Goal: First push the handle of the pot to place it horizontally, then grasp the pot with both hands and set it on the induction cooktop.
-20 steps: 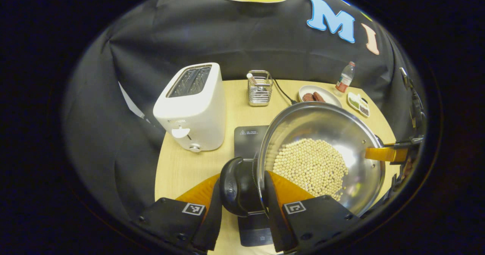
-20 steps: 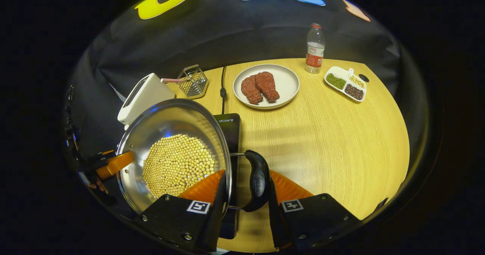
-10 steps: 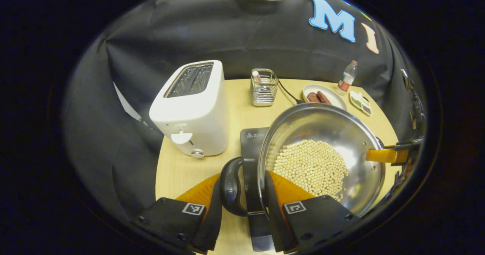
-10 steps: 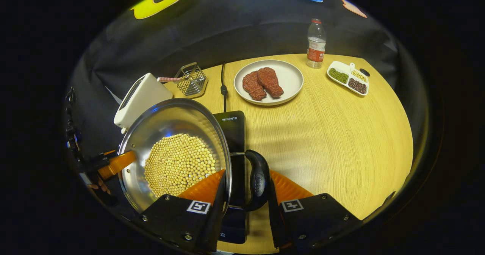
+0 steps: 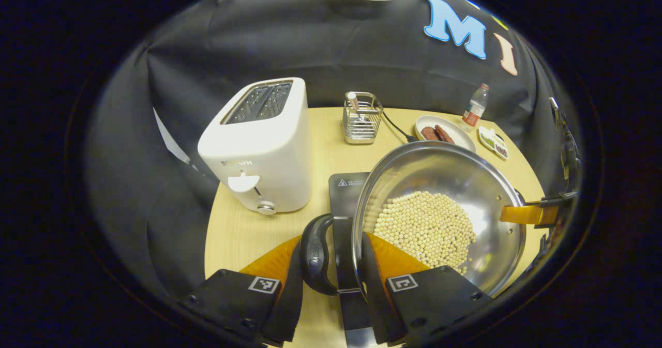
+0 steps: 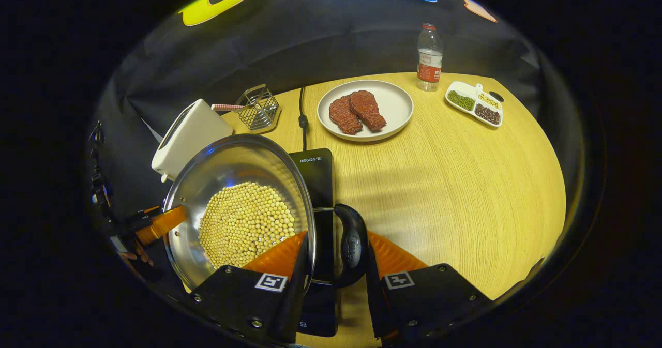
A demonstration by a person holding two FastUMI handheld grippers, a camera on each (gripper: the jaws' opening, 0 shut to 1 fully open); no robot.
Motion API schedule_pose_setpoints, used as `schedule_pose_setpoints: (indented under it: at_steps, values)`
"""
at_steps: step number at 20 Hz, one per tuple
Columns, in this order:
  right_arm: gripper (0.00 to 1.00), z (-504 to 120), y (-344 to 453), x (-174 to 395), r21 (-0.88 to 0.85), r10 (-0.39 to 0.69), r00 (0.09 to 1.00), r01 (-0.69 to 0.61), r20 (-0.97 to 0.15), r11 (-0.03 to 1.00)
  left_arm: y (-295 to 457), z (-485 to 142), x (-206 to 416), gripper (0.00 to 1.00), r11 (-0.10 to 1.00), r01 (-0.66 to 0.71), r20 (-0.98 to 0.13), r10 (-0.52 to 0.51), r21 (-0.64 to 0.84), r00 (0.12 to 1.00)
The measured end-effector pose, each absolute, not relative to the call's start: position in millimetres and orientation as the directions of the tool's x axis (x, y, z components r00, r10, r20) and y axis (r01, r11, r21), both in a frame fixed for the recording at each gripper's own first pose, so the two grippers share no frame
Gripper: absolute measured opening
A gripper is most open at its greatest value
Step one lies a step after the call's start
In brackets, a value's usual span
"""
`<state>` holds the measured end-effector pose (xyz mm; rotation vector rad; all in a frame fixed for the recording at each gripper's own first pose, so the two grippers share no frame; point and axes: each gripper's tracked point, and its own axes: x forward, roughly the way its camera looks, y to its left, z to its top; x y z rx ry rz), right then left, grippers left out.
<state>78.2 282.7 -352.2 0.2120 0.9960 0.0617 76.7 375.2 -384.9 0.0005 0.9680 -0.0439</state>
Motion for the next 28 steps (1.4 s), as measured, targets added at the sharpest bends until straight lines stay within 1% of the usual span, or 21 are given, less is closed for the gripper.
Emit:
schedule_pose_setpoints:
  at_steps: [2,3,4,5,6,7,8,9,10,12,13,15,16,17,21,24,28]
  values:
    - [0.53,-352,282,80,0.195,0.144,0.554,0.033,-0.820,0.980,377,-388,76,0.61,0.999,0.020,-0.815,-0.048,-0.045,0.578]
    - [0.48,-352,284,80,0.206,0.152,0.555,0.036,-0.818,0.978,378,-390,79,0.61,0.999,0.016,-0.812,-0.043,-0.042,0.582]
    - [0.54,-352,286,80,0.212,0.156,0.557,0.037,-0.816,0.977,380,-389,78,0.60,0.999,0.015,-0.810,-0.036,-0.034,0.586]
    - [0.54,-351,286,82,0.209,0.155,0.562,0.032,-0.812,0.977,381,-389,80,0.62,1.000,0.010,-0.805,-0.030,-0.030,0.592]
    - [0.53,-351,287,83,0.209,0.160,0.566,0.023,-0.809,0.978,383,-388,80,0.66,1.000,0.001,-0.805,-0.020,-0.024,0.593]
    - [0.53,-350,288,84,0.222,0.174,0.569,0.015,-0.803,0.975,387,-385,83,0.64,1.000,-0.016,-0.795,-0.004,-0.018,0.606]
    - [0.56,-349,290,84,0.240,0.191,0.570,0.010,-0.799,0.971,390,-378,84,0.67,0.999,-0.033,-0.783,-0.002,-0.029,0.622]
    - [0.57,-345,287,84,0.252,0.200,0.576,0.010,-0.792,0.968,393,-370,88,0.82,0.998,-0.051,-0.766,-0.002,-0.046,0.643]
    - [0.62,-344,285,85,0.260,0.205,0.584,0.011,-0.786,0.965,396,-361,86,0.87,0.995,-0.073,-0.749,0.000,-0.064,0.662]
    - [0.69,-332,280,85,0.278,0.223,0.609,-0.003,-0.761,0.960,404,-338,84,0.89,0.989,-0.117,-0.714,0.020,-0.087,0.700]
    - [0.69,-325,276,85,0.280,0.225,0.622,-0.010,-0.750,0.960,404,-327,82,0.88,0.986,-0.136,-0.699,0.033,-0.092,0.715]
    - [0.72,-310,266,85,0.279,0.233,0.655,-0.035,-0.719,0.960,404,-309,79,0.89,0.984,-0.165,-0.670,0.076,-0.071,0.738]
    - [0.72,-303,256,82,0.268,0.227,0.669,-0.043,-0.708,0.962,400,-299,79,0.87,0.983,-0.177,-0.653,0.097,-0.058,0.751]
    - [0.72,-295,246,80,0.259,0.222,0.684,-0.050,-0.694,0.965,392,-286,77,0.89,0.981,-0.183,-0.634,0.106,-0.058,0.766]
    - [0.72,-250,202,75,0.231,0.203,0.768,-0.074,-0.607,0.970,336,-230,72,0.88,0.982,-0.166,-0.549,0.087,-0.095,0.831]
    - [0.72,-213,162,68,0.193,0.169,0.820,-0.073,-0.546,0.978,276,-197,71,0.88,0.987,-0.123,-0.487,0.057,-0.106,0.871]
    - [0.72,-157,118,57,0.177,0.143,0.888,-0.071,-0.437,0.982,189,-152,70,0.87,0.996,-0.053,-0.400,0.018,-0.076,0.916]
